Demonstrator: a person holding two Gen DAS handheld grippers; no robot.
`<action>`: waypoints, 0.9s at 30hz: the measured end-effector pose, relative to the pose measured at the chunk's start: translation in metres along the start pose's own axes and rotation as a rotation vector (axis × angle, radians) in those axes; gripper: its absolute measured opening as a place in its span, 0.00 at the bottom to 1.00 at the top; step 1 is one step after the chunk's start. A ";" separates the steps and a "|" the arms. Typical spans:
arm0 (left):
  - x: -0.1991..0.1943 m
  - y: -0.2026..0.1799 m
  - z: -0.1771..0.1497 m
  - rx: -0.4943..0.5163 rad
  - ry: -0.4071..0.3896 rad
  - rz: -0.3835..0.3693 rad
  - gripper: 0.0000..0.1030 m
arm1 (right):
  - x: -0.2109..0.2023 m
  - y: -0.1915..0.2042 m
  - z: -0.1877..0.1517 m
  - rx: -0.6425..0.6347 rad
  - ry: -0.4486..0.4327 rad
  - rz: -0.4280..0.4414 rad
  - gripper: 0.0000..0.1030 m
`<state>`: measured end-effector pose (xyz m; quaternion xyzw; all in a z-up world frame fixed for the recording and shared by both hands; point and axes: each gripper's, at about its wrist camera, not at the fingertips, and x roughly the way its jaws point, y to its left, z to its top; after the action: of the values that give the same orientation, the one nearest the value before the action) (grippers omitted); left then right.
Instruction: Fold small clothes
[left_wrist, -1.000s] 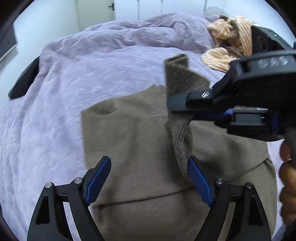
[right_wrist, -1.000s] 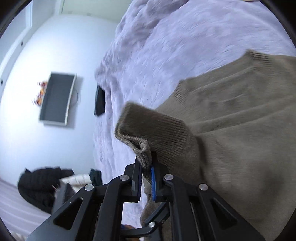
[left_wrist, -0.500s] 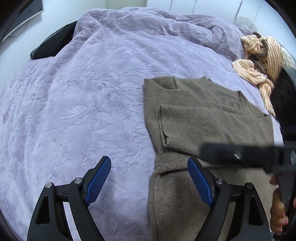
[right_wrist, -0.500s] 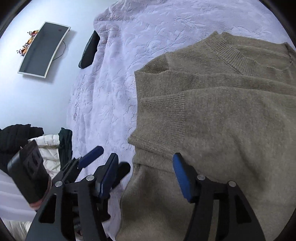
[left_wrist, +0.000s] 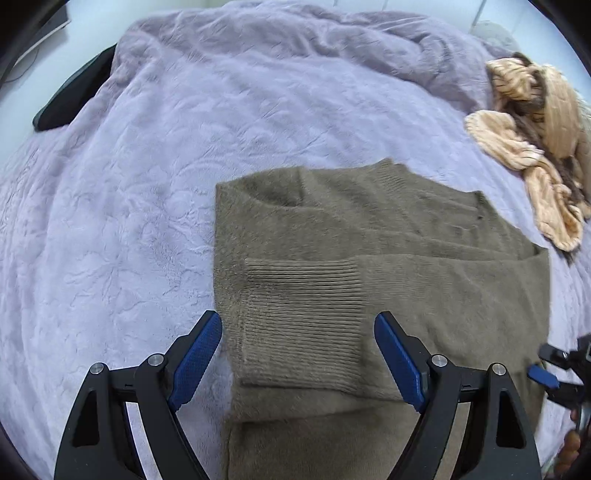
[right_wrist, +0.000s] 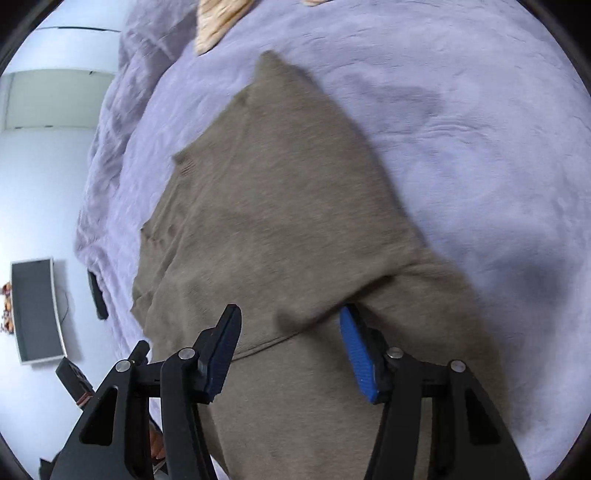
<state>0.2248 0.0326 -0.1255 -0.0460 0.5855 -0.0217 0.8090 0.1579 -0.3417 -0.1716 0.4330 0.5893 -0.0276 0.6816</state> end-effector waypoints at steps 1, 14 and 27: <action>0.007 0.001 -0.001 -0.002 0.017 0.023 0.83 | 0.001 -0.006 0.003 0.012 -0.005 -0.010 0.40; 0.000 0.010 -0.039 0.035 0.119 0.104 0.83 | -0.015 -0.004 -0.004 -0.228 0.014 -0.135 0.20; -0.047 -0.034 -0.130 0.044 0.244 0.019 0.83 | -0.043 0.011 -0.076 -0.468 0.137 -0.193 0.54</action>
<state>0.0871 -0.0038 -0.1176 -0.0196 0.6796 -0.0321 0.7326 0.0919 -0.3081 -0.1242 0.2064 0.6630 0.0741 0.7158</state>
